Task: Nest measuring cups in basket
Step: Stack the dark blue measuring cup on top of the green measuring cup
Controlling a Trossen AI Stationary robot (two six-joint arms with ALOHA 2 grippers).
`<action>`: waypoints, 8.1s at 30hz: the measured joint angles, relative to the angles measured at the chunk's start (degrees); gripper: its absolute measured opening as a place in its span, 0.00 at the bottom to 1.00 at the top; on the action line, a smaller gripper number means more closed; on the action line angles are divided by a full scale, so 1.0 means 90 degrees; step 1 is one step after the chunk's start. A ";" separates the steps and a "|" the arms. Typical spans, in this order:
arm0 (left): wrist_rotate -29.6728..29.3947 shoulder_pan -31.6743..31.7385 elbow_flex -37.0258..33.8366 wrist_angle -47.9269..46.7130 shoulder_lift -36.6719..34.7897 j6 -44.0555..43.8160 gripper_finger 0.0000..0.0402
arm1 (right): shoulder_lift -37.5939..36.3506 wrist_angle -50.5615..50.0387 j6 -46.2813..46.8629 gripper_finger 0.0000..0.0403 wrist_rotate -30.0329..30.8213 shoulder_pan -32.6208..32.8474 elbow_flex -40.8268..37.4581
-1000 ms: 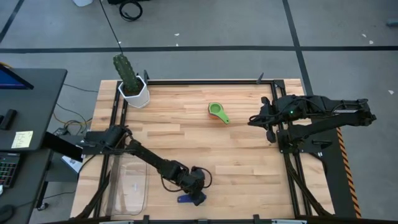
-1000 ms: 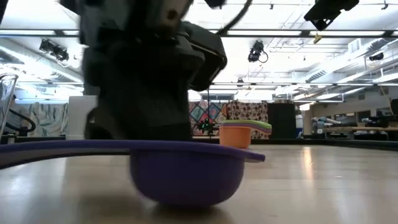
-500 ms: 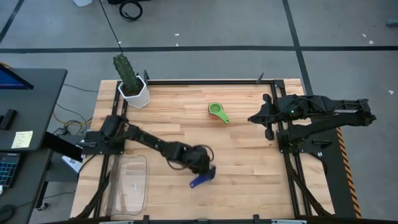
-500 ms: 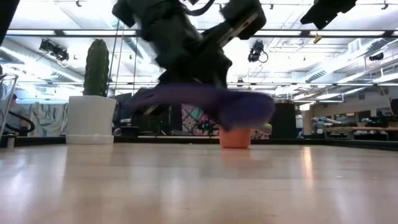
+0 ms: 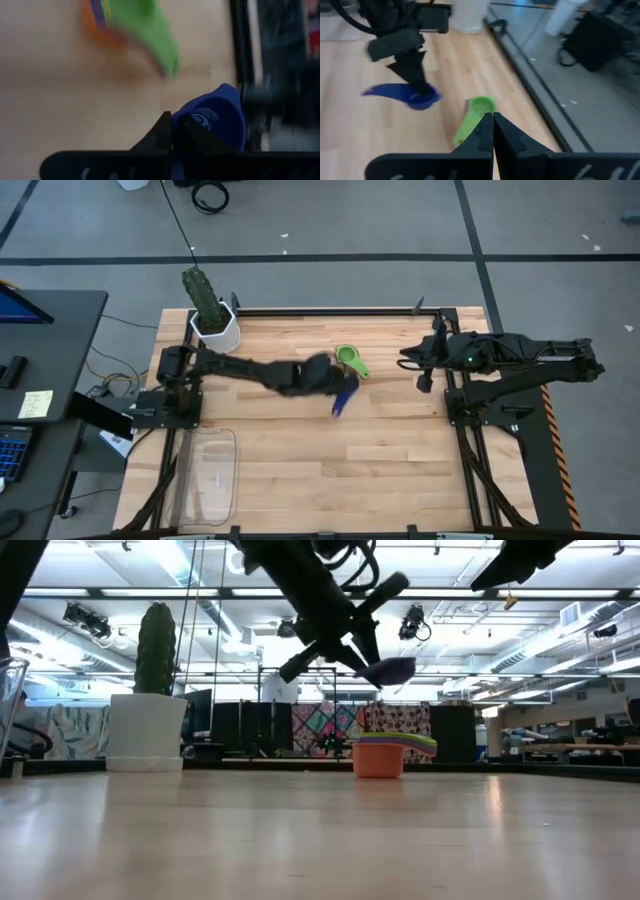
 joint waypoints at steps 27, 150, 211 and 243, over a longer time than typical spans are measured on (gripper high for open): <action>0.0529 0.1407 0.0340 0.0129 0.0610 -0.0012 0.04 | 0.0285 0.0305 -0.0138 0.01 0.0655 0.0040 0.0000; 0.4322 0.2724 0.0342 0.0073 0.0899 0.2148 0.12 | 0.0278 0.0448 -0.0303 0.02 0.0480 0.0032 0.0000; 0.3258 0.2008 -0.0348 -0.0424 0.0271 0.5808 0.01 | 0.5142 0.1277 -0.0731 0.01 -0.4714 -0.3870 -0.0005; 0.3786 0.1863 -0.0340 0.0871 0.0930 0.5650 0.01 | 0.5400 0.1919 -0.0806 0.01 -0.5635 -0.3669 0.0000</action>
